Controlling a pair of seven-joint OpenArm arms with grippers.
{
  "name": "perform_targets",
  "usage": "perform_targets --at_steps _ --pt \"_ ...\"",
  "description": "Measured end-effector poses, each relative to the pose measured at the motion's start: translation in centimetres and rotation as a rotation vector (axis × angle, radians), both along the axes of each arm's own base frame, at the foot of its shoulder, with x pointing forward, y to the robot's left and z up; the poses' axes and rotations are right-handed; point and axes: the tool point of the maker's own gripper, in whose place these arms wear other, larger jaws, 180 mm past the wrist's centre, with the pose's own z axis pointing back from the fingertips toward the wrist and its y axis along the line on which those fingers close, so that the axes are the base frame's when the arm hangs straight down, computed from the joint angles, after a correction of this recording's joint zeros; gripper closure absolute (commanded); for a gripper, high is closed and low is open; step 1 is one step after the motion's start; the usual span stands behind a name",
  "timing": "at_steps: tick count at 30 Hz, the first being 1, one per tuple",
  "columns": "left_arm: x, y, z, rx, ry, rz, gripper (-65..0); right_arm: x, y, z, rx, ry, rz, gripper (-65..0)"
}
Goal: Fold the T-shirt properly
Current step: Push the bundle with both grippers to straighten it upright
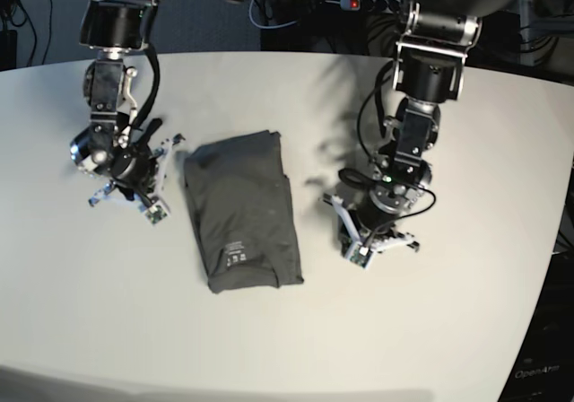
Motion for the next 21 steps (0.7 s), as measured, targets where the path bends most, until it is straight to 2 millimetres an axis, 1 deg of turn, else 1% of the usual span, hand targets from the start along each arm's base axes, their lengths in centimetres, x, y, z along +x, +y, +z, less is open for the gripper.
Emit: perform_targets --at_steps 2,5,9,13,17,21 --pt "0.0 0.0 0.0 0.0 -0.001 0.0 -3.7 0.2 0.8 0.0 0.02 -0.004 -0.002 -0.6" --pt "0.2 -0.8 0.1 -0.015 0.0 -0.006 -3.7 0.2 2.0 -0.1 0.053 -0.006 0.008 -0.6" --pt "1.6 -2.2 -0.1 -0.037 0.03 -0.017 -3.7 0.1 2.9 -0.3 0.076 -0.008 -0.005 -0.6" --pt "3.4 -2.6 -0.6 -0.039 0.069 -0.004 -3.7 -0.4 3.7 -0.5 0.108 -0.016 -0.011 -0.6" --pt "4.0 -2.9 -0.9 -0.031 0.037 0.03 -3.7 -0.8 4.2 -0.7 0.123 -0.018 -0.008 -0.6" --pt "4.5 -3.9 -1.4 0.02 0.046 -0.01 -3.7 -1.4 4.3 -0.9 0.136 -0.021 -0.012 -0.6"
